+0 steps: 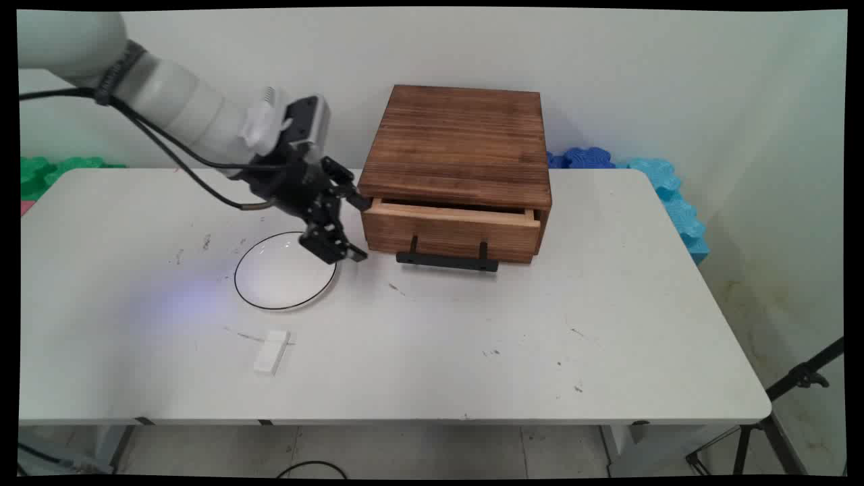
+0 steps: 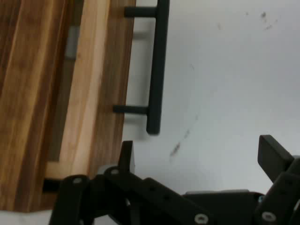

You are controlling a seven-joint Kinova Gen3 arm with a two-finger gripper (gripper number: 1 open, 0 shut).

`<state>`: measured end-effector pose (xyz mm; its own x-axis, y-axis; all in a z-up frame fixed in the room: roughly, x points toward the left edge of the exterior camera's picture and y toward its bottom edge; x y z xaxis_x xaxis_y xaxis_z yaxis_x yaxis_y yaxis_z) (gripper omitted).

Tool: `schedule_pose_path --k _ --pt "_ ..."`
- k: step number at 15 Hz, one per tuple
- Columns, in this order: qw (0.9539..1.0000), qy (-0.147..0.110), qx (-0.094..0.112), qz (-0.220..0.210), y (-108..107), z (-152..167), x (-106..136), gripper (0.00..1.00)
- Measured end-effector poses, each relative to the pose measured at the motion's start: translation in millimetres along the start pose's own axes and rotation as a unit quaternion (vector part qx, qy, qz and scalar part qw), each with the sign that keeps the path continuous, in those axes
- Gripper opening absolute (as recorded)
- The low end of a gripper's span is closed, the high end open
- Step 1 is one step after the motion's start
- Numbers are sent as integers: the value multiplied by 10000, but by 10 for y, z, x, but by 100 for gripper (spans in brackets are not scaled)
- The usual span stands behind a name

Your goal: Open the drawer

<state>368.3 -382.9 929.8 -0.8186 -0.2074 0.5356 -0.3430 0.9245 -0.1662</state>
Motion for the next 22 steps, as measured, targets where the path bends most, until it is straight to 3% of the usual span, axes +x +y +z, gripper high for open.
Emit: schedule_pose_path --k 11,22 --pt "9999 -73 43 113 16 638 366 100" --pt "9998 -183 50 87 5 1072 489 100"
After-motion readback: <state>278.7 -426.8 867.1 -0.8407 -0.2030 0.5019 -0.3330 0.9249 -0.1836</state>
